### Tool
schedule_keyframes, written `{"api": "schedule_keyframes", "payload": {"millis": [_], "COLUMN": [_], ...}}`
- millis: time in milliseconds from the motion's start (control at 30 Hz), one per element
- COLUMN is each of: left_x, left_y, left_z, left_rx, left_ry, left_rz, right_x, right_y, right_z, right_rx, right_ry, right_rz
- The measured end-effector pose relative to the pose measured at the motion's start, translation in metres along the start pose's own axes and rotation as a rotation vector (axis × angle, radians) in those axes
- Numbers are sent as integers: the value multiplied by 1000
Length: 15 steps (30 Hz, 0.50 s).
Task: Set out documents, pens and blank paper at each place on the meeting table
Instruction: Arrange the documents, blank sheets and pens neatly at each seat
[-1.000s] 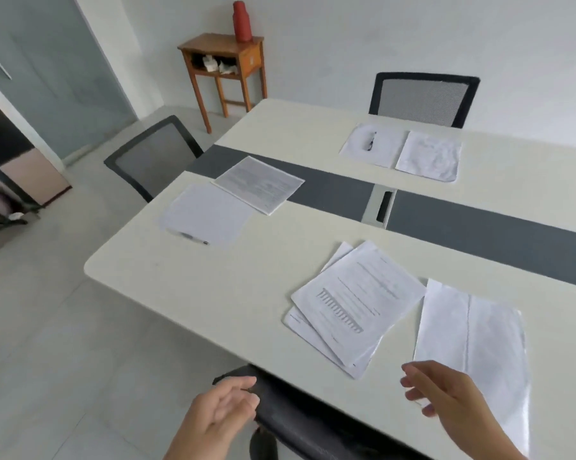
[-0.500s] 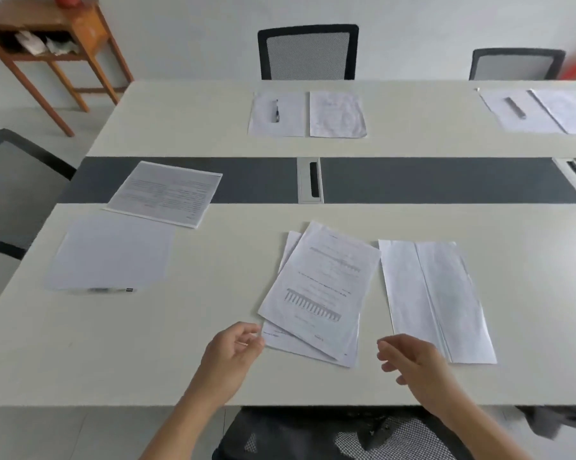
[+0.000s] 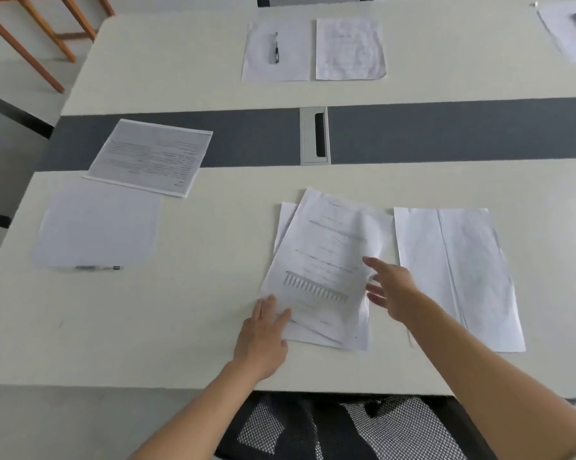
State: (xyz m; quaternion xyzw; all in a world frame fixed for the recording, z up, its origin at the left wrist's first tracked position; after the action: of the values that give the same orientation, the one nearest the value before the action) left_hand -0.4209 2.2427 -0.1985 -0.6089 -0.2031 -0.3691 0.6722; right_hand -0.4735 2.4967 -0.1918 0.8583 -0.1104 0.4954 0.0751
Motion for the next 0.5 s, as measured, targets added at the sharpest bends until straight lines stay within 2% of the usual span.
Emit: {"api": "schedule_keyframes", "payload": {"millis": [133, 267, 333, 433, 500], "left_x": [10, 14, 14, 17, 19], "left_y": [12, 4, -16, -68, -112], "left_z": [0, -3, -13, -38, -41], "left_rx": [-9, 108, 450, 1005, 1257], "left_ry": [40, 77, 33, -86, -21], "left_rz": [-15, -8, 82, 337, 432], "right_x": [-13, -12, 2, 29, 52], "right_y": [4, 21, 32, 39, 39], "right_z": [-9, -30, -41, -57, -68], "right_rx": [211, 416, 423, 424, 451], "right_ry": [28, -195, -287, -451, -600], "right_rz": [-17, -44, -99, -171, -203]}}
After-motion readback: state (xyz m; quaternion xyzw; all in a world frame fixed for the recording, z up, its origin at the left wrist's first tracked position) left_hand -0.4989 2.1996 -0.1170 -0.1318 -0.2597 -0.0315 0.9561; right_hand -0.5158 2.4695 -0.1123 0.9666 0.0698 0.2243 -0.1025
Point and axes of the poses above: each hand's wrist, its own x-axis away from the middle knuckle, its own y-axis out of the palm, z = x × y, the point moved 6 cm from there along -x, towards the middle knuckle, and after that the axes turned 9 degrees about -z, right-handed, at the moved point
